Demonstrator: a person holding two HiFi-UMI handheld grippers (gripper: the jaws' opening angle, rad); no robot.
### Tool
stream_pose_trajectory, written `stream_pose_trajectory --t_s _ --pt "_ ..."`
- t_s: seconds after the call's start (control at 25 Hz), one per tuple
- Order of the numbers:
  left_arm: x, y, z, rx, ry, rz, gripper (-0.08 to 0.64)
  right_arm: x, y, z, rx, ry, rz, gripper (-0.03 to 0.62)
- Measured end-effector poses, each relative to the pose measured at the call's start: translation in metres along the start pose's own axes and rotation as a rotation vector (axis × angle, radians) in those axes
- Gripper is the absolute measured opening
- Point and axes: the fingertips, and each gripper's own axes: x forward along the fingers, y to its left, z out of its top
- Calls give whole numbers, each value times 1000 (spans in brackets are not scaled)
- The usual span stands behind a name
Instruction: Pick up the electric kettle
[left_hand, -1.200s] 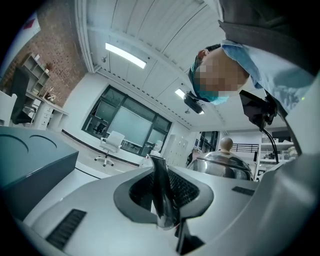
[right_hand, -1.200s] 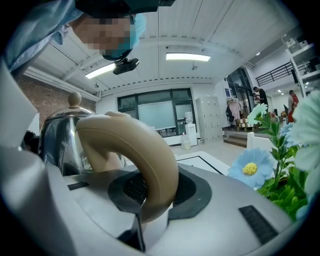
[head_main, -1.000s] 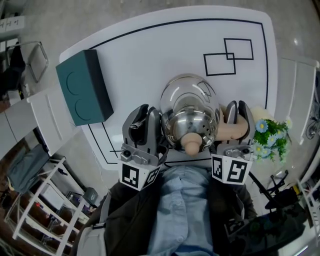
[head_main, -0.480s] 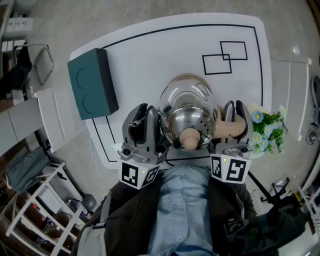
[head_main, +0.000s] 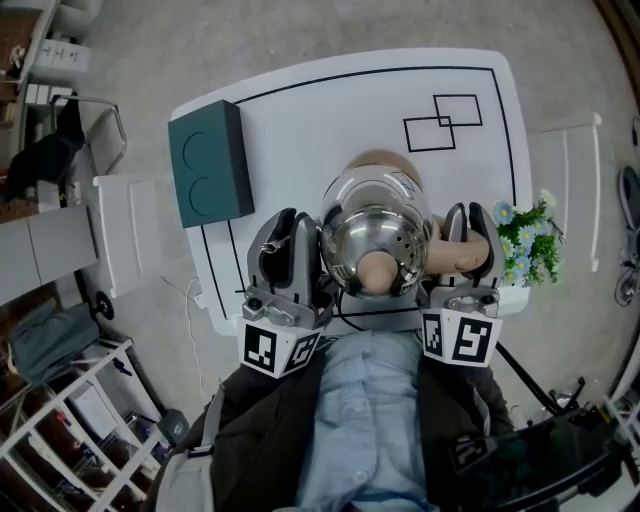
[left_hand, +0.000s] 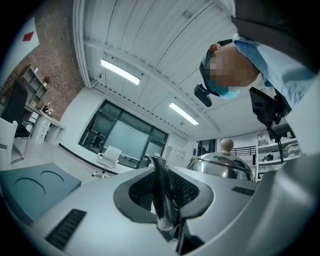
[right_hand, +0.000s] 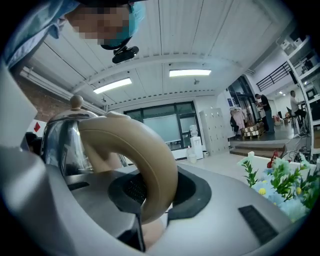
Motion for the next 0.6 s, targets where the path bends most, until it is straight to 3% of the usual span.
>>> stream_pose_trajectory --t_s 0.6 --pt "-39 -24 71 36 -145 -48 63 -44 33 61 -44 -130 34 86"
